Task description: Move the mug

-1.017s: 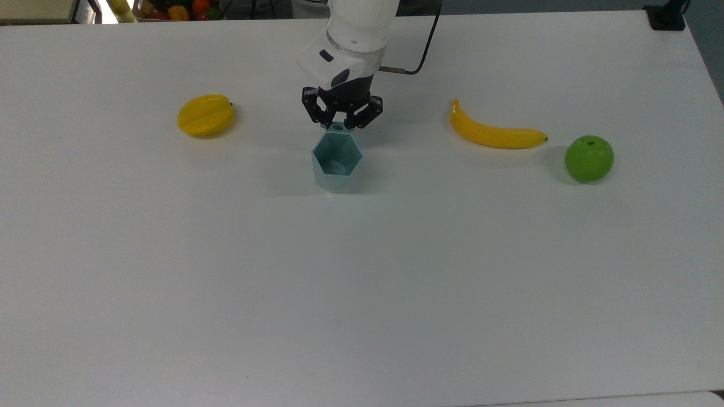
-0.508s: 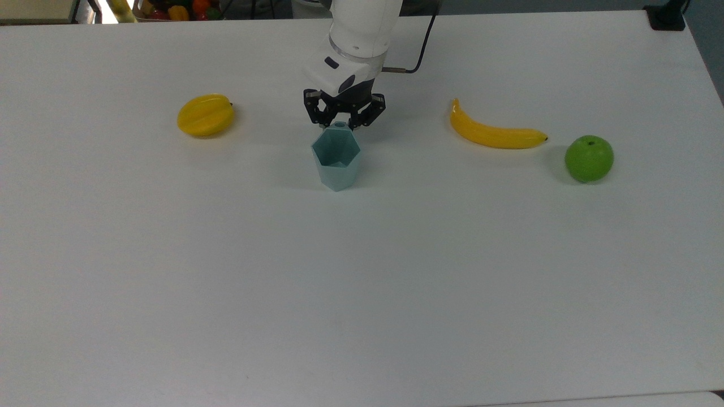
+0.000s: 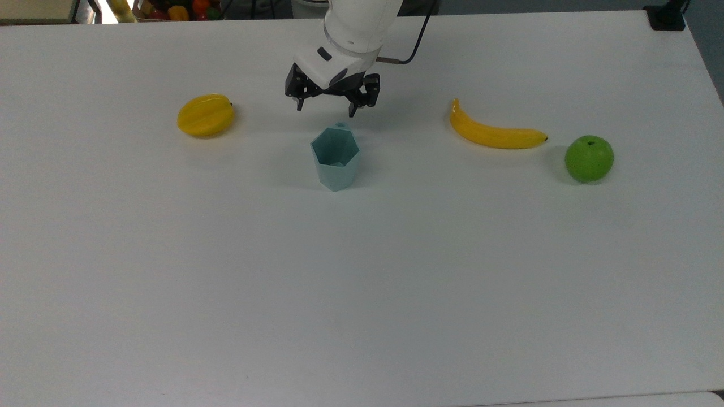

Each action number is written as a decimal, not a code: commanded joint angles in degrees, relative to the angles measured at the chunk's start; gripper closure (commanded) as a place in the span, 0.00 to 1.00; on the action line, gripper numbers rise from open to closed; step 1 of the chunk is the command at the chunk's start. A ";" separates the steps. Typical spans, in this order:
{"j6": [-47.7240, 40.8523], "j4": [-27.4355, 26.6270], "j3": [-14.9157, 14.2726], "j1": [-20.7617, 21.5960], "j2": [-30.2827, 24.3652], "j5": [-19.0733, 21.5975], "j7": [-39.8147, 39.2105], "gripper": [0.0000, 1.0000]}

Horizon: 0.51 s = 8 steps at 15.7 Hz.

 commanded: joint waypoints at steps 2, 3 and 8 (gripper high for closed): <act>-14.79 12.98 0.84 -0.10 -1.51 1.98 -0.43 0.00; -17.16 15.44 0.84 -0.19 -1.68 2.67 -0.43 0.00; -19.73 19.42 -3.72 -1.33 -5.20 12.51 -1.04 0.00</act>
